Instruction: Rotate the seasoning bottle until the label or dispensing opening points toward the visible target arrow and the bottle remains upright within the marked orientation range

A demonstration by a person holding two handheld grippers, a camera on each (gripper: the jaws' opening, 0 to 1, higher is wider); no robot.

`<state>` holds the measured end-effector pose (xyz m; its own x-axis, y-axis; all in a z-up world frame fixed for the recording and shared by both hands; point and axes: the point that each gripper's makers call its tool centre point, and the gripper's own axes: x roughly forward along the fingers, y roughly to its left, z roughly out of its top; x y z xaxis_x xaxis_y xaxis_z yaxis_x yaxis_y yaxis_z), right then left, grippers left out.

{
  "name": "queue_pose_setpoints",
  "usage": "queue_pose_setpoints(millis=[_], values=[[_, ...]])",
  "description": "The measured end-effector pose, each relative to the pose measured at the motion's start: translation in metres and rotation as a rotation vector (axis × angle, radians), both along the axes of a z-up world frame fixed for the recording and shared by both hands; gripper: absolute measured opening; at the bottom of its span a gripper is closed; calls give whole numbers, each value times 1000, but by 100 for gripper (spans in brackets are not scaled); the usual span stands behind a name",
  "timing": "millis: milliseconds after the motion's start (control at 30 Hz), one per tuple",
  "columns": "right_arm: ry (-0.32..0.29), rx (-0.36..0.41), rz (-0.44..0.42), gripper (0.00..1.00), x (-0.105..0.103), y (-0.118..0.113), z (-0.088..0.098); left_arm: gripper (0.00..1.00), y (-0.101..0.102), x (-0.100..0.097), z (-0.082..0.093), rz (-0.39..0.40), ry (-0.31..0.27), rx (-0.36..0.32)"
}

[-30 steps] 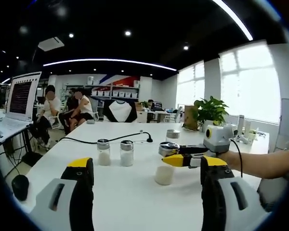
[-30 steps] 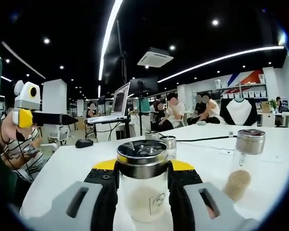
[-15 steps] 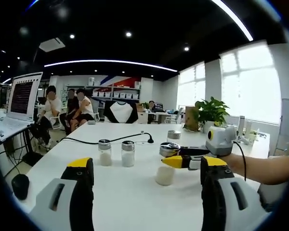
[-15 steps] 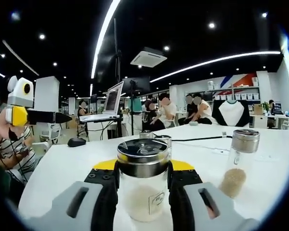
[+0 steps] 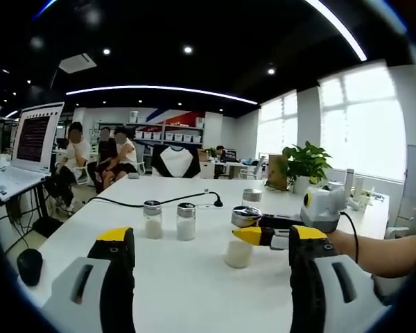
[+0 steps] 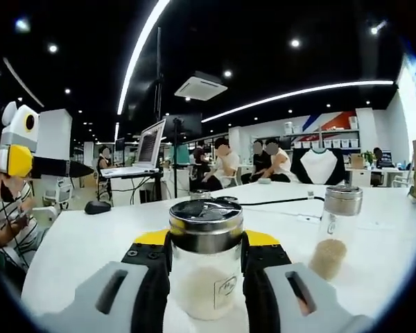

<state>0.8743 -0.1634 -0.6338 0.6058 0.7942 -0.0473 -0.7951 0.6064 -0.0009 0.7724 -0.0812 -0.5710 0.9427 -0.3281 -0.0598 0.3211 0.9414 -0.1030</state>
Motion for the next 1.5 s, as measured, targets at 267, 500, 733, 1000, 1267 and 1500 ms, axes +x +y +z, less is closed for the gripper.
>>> queue_pose_setpoints(millis=[267,500,733,1000,1267,1500], values=[[-3,3,-52,37,1,0,0,97,0,1,-2,9,4,4],[-4,-3,-91,37,3,-2,-1,97,0,1,-1,3,0,-7],[2,0,-142,37,6,-4,-2,97,2,1,5,8,-22,-26],[8,-7,-205,37,7,-4,-2,97,3,1,4,7,-19,-34],[12,1,-244,37,8,-4,-3,97,5,0,4,14,-17,-33],[8,3,-284,37,10,-5,-3,97,1,-2,2,10,-9,-34]])
